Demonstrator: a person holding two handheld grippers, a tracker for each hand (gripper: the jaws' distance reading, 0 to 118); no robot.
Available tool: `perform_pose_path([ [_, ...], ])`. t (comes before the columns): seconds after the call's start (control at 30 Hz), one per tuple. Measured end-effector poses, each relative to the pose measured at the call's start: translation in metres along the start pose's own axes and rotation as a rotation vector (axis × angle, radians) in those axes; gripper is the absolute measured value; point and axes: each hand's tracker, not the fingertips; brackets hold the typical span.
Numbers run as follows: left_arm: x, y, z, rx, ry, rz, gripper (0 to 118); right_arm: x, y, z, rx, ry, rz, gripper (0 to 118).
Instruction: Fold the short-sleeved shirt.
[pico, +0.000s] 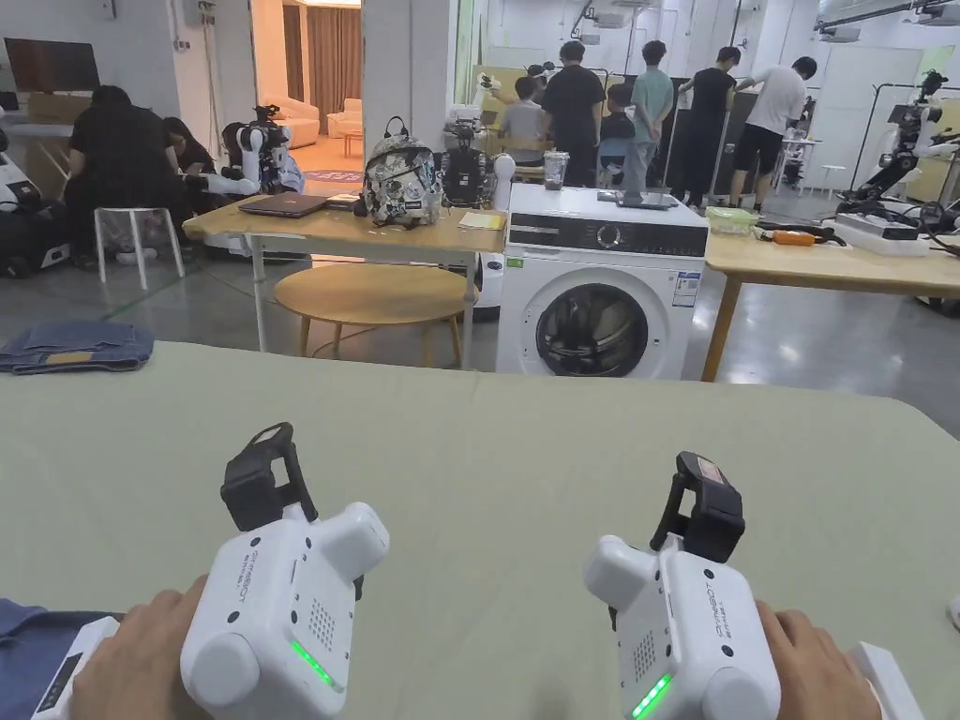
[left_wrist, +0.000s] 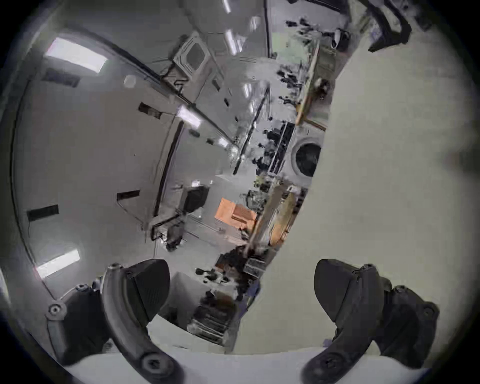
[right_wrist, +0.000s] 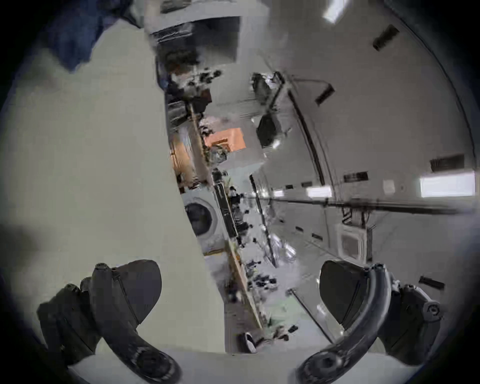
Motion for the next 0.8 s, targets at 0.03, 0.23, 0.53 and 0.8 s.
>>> perform_pose_path([
  [0.03,-0.004,0.002,0.001,-0.020,-0.012,0.089,112,0.001,0.001,0.002,-0.021,0.007,-0.072,118],
  [0.23,-0.037,-0.018,-0.018,-0.098,-0.122,0.830,112,0.023,-0.014,-0.013,-0.216,0.156,-0.836,118],
  [0.53,-0.035,-0.052,-0.045,-0.083,-0.119,1.169,112,0.036,-0.030,-0.009,-0.257,0.114,-1.292,118],
  [0.8,-0.034,-0.043,-0.033,-0.052,-0.119,1.138,112,0.033,-0.034,-0.011,-0.256,0.082,-1.255,118],
])
